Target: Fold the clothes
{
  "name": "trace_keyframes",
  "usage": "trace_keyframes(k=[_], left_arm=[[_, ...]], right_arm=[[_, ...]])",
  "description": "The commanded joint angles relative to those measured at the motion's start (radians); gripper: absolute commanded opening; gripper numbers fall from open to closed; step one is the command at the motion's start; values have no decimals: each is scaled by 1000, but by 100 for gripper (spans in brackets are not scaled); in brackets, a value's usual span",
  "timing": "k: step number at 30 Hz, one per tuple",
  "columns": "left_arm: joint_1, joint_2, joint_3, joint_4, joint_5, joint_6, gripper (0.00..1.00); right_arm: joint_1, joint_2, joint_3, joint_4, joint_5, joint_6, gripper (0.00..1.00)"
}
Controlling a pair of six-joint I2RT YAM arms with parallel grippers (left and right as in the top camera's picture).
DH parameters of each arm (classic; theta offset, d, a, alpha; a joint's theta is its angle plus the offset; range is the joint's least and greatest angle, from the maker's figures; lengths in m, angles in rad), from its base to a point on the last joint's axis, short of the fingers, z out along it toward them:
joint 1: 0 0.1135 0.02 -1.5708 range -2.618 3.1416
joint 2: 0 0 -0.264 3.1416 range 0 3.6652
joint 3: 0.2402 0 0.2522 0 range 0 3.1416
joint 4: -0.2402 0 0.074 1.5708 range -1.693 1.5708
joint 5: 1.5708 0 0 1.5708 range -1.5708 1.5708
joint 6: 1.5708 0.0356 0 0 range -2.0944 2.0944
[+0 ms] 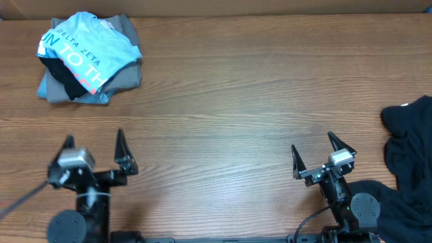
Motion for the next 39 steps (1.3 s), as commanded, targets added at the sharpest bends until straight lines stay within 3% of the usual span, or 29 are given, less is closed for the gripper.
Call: trace_keyframes(k=[1,6,15,24,39], left_arm=[[12,-98,-138,39,-1,-2,100],[12,-232,-343,182,-26,-3,100],[8,-229,-608,443,-18,-8,100],[8,-228,-606,320,-23,-6,100],[8,-225,-606,325,-22,-6,100]], right_arm=[[-4,-10,-10,6,-3,6,100],[-4,-10,-10,6,-3,6,100],[-4,-10,-10,6,-3,6,100],[-4,-10,-10,6,-3,6,100],[-4,-10,-10,6,-3,6,100]])
